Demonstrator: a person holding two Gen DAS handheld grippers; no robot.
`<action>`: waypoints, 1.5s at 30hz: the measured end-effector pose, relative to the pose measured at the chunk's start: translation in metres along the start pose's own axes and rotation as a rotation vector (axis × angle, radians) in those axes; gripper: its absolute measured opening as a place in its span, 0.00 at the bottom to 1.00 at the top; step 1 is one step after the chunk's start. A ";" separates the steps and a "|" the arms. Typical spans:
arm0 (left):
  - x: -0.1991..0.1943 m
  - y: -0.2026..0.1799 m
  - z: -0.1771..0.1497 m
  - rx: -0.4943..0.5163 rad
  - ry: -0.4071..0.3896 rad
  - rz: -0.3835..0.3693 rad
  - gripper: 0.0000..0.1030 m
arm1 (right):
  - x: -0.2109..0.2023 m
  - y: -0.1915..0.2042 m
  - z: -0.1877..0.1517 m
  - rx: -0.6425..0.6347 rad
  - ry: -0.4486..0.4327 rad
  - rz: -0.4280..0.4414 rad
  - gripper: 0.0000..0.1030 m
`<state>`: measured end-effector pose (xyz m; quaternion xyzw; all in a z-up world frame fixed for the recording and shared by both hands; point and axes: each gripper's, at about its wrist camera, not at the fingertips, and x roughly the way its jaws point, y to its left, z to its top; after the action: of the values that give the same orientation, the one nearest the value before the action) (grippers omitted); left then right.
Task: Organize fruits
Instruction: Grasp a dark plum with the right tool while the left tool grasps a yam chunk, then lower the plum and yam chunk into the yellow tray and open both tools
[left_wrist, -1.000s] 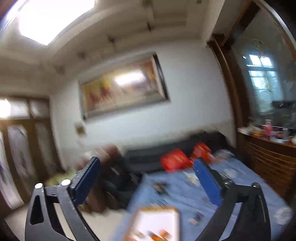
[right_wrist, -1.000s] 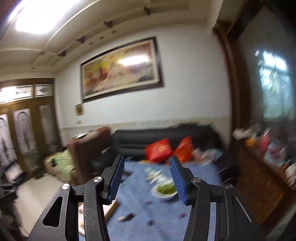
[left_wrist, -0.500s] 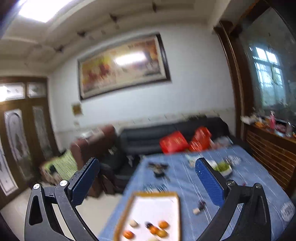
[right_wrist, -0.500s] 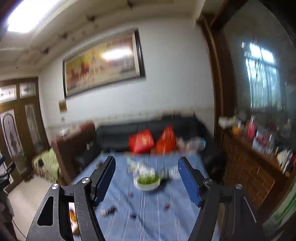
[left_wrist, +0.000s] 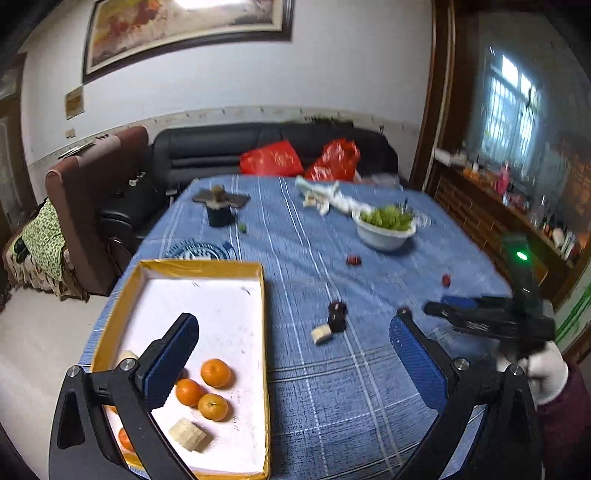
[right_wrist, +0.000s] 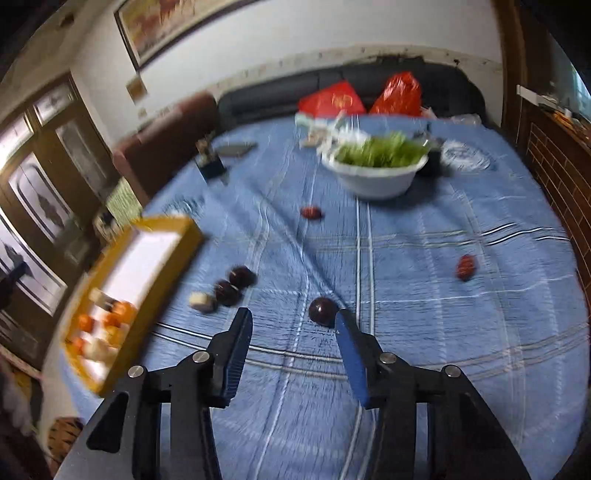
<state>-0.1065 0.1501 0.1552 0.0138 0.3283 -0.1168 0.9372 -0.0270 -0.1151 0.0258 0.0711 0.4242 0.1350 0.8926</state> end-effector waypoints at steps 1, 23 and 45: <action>0.010 -0.005 -0.003 0.023 0.011 0.008 0.93 | 0.016 0.001 0.000 -0.011 0.010 -0.035 0.49; 0.201 -0.051 -0.031 0.137 0.357 0.125 0.35 | 0.083 -0.047 0.002 0.114 0.062 0.084 0.28; 0.037 0.099 -0.023 -0.263 0.049 0.132 0.29 | 0.044 0.034 0.011 -0.016 -0.017 0.088 0.28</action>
<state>-0.0701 0.2411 0.1090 -0.0848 0.3620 -0.0106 0.9283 0.0014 -0.0692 0.0084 0.0839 0.4121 0.1768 0.8899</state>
